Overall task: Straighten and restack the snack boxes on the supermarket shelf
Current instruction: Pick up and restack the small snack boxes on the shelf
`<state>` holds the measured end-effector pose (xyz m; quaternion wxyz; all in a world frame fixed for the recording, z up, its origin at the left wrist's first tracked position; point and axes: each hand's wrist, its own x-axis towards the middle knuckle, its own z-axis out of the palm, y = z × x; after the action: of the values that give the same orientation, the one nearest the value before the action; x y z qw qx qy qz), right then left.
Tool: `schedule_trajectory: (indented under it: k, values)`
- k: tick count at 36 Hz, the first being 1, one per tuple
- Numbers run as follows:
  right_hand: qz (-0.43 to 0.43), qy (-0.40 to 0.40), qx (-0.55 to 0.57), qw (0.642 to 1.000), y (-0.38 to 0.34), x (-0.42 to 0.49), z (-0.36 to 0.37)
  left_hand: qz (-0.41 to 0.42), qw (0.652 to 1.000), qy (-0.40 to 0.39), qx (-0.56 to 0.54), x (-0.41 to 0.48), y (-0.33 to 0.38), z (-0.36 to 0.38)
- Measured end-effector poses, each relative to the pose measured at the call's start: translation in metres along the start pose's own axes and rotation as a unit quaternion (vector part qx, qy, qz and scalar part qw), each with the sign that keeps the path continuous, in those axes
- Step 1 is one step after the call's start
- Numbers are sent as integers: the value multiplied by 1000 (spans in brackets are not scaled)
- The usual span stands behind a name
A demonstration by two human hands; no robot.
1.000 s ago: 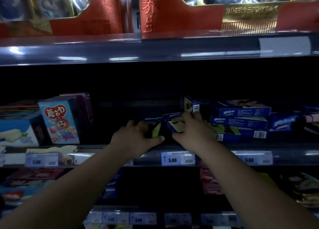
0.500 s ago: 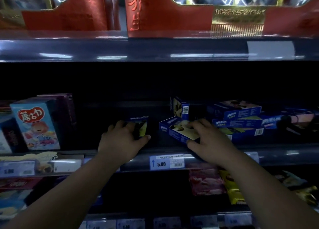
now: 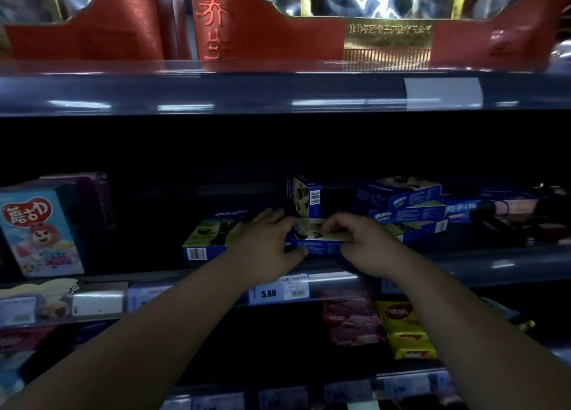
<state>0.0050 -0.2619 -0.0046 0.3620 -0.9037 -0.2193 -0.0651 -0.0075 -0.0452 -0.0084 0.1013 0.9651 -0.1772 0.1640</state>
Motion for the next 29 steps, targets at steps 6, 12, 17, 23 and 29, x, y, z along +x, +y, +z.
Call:
schedule_trajectory:
  k: [6, 12, 17, 23, 29]
  values:
    - [-18, 3, -86, 996, 4, 10, 3, 21, 996, 54, 71, -6, 2, 0]
    - [1, 33, -62, 998, -2, 48, 13, 3, 986, 117, 117, -15, -3, -3]
    - [72, 34, -30, 996, -11, 77, 19, -24, 973, 149, 174, -18, -7, -5]
    - [108, -2, -32, 994, -13, 96, 28, -31, 970, 202, 129, -27, -18, 15]
    - [91, 3, -10, 996, -13, 90, 33, -1, 981, 165, 104, -30, -21, 13]
